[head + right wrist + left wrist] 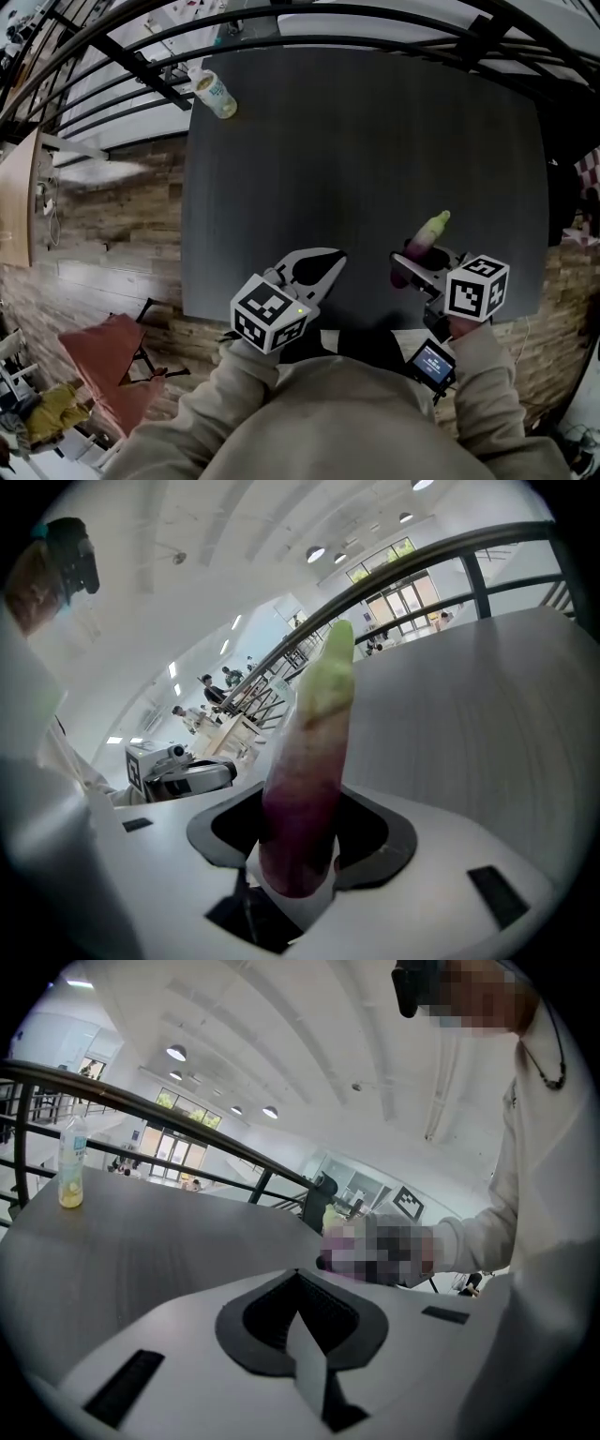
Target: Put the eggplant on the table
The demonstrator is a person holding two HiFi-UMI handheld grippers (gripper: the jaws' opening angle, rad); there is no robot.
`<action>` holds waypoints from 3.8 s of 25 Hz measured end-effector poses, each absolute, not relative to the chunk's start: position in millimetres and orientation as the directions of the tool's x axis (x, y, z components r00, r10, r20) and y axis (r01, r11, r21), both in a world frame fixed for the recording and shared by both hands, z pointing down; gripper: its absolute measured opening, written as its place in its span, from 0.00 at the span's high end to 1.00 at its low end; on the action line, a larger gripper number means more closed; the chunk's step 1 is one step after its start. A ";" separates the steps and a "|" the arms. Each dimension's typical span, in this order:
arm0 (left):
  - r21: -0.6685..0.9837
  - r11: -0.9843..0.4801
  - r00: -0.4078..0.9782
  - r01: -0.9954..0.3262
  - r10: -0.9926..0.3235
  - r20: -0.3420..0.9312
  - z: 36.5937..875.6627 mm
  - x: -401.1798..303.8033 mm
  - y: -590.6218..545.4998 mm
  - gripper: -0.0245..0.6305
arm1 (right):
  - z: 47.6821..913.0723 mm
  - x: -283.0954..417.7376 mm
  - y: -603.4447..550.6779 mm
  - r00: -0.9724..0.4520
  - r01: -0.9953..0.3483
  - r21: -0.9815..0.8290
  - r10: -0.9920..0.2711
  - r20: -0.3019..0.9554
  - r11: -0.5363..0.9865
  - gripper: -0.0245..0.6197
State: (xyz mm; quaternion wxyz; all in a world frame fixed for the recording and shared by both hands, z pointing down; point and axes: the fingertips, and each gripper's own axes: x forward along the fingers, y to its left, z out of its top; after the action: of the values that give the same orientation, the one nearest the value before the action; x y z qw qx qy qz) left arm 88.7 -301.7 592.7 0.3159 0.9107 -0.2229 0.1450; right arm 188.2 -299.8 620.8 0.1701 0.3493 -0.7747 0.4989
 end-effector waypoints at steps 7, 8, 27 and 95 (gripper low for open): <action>0.533 -0.687 0.861 -0.495 -0.305 0.407 615.2 95.1 -296.0 0.96 | 665.6 193.8 -286.7 -0.696 -0.714 -0.672 -0.296 0.654 0.195 0.62; 0.534 -0.689 0.865 -0.490 -0.309 0.395 616.4 95.7 -294.9 0.96 | 671.7 194.2 -285.4 -0.698 -0.712 -0.678 -0.287 0.656 0.182 0.62; 0.620 -0.613 0.865 -0.490 -0.250 0.436 675.3 86.1 -274.6 0.96 | 742.8 179.5 -261.1 -0.669 -0.741 -0.653 -0.095 0.737 0.156 0.62; 0.396 -0.806 0.898 -0.439 -0.401 0.179 451.0 57.8 -351.5 0.96 | 466.5 200.4 -353.7 -0.756 -0.625 -0.628 -0.561 0.338 0.463 0.94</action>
State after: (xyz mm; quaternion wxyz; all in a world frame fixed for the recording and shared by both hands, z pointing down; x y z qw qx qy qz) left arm 57.8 -351.5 451.0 0.2189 0.9493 -0.2213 0.0434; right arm 200.4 -353.7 466.5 0.0414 0.3471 -0.8544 0.3844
